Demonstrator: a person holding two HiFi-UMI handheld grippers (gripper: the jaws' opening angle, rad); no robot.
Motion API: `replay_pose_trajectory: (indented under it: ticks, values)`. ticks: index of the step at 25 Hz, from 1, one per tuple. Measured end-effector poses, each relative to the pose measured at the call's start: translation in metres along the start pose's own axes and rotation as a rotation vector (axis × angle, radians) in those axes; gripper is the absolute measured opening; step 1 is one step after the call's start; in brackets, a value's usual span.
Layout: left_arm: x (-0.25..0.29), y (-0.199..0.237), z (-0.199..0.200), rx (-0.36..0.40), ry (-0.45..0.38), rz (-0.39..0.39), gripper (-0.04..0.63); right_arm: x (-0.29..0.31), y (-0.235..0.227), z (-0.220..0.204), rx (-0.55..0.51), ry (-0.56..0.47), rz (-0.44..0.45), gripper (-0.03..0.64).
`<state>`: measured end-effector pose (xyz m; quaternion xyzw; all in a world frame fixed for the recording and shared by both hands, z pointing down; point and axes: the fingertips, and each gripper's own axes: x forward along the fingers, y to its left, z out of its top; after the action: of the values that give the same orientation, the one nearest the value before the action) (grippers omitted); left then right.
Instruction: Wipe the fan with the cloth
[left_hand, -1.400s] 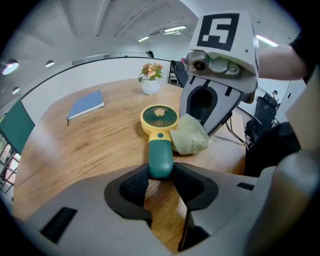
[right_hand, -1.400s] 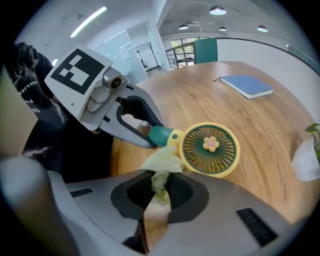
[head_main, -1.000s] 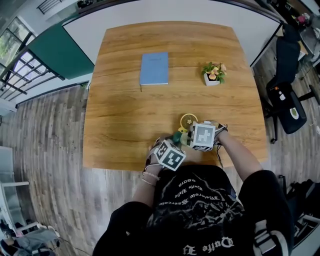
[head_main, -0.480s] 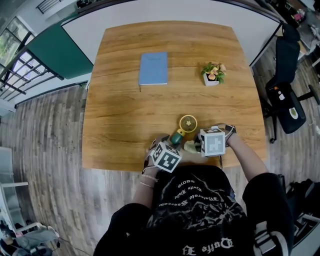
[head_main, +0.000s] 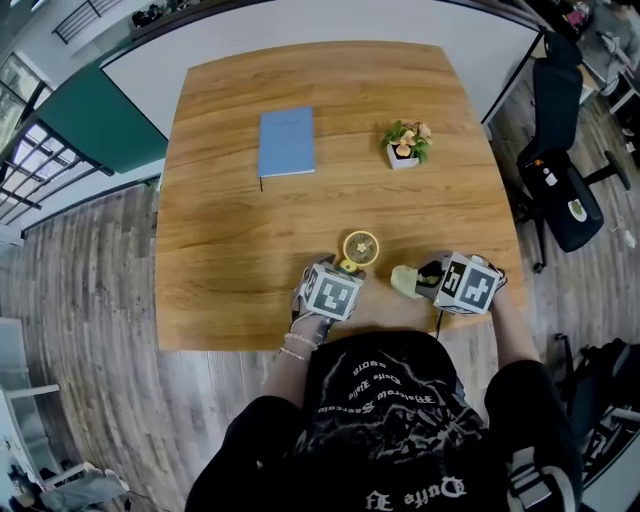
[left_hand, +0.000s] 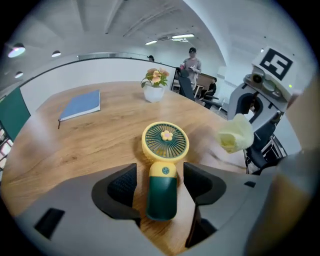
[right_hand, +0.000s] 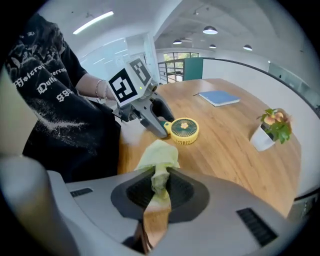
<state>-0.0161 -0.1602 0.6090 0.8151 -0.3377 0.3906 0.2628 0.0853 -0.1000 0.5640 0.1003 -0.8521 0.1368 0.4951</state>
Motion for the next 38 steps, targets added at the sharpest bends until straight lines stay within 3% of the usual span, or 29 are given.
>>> replay_pose_trajectory:
  ticks: [2,5,6,9,12,15,19,21,25,30,33,38]
  values:
    - [0.006,0.001,0.003,-0.03,0.033,0.003,0.313,-0.001,0.0,0.0,0.021,-0.023,-0.019,0.058]
    - [0.008,0.008,0.003,-0.006,0.065,0.079,0.21,0.0,0.0,0.004,0.033,-0.061,-0.04,0.058]
    - [0.009,0.01,0.003,0.0,0.068,0.089,0.204,0.001,0.0,0.005,0.039,-0.073,-0.047,0.058]
    - [0.008,0.012,0.004,-0.041,0.059,0.058,0.201,0.006,-0.003,0.01,0.055,-0.105,-0.072,0.058]
    - [0.003,0.013,0.008,-0.24,0.006,-0.039,0.199,0.006,-0.011,0.017,0.089,-0.15,-0.127,0.058]
    - [-0.01,0.017,0.028,-0.447,-0.131,-0.143,0.199,0.0,-0.018,0.028,0.146,-0.236,-0.159,0.058]
    - [-0.04,0.023,0.067,-0.643,-0.365,-0.288,0.198,-0.009,-0.01,0.054,0.157,-0.349,-0.108,0.058]
    - [-0.056,0.023,0.084,-0.697,-0.465,-0.353,0.199,-0.016,0.001,0.079,0.141,-0.426,-0.052,0.058]
    - [-0.077,0.018,0.105,-0.716,-0.586,-0.39,0.198,-0.021,0.014,0.128,0.119,-0.541,0.04,0.058]
    - [-0.097,0.014,0.12,-0.693,-0.699,-0.402,0.198,0.006,0.014,0.138,0.147,-0.464,0.027,0.058]
    - [-0.103,0.004,0.121,-0.653,-0.702,-0.447,0.198,0.009,0.014,0.136,0.195,-0.463,0.037,0.058]
    - [-0.108,-0.002,0.119,-0.677,-0.715,-0.532,0.198,0.004,0.014,0.129,0.279,-0.486,0.081,0.061]
